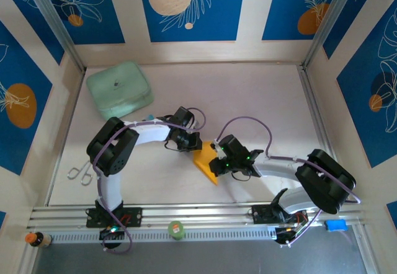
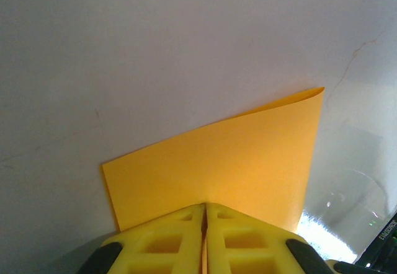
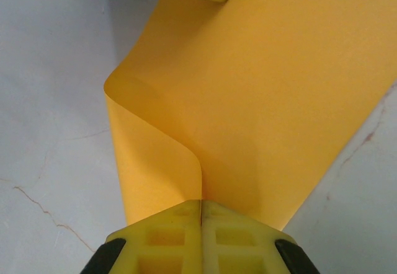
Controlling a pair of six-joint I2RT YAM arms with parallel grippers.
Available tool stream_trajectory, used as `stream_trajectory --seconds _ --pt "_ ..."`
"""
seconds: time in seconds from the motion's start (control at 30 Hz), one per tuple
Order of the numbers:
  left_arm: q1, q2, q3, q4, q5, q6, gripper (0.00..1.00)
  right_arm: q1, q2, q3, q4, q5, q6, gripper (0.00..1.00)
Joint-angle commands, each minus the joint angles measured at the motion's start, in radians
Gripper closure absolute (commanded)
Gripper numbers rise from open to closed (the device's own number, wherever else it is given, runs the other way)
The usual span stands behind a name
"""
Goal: Fold a paper plane with a square sheet of paper (pick it up from the middle)
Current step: Third fold the triangle at the center of the table.
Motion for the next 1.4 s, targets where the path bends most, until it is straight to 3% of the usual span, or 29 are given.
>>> stream_trajectory --seconds 0.0,1.0,1.27,1.37 --pt "0.004 -0.002 -0.016 -0.055 -0.025 0.017 0.89 0.004 -0.012 0.008 -0.018 -0.002 0.011 1.0" --pt "0.004 -0.01 0.011 -0.087 -0.043 0.033 0.89 0.008 0.063 0.022 -0.027 0.01 0.023 1.0" --pt "0.007 -0.106 0.095 -0.179 -0.137 0.08 0.6 0.009 0.071 0.026 -0.026 0.005 0.022 1.0" --pt "0.006 -0.176 0.058 -0.157 -0.16 0.063 0.57 0.01 0.074 0.028 -0.028 0.007 0.02 1.0"
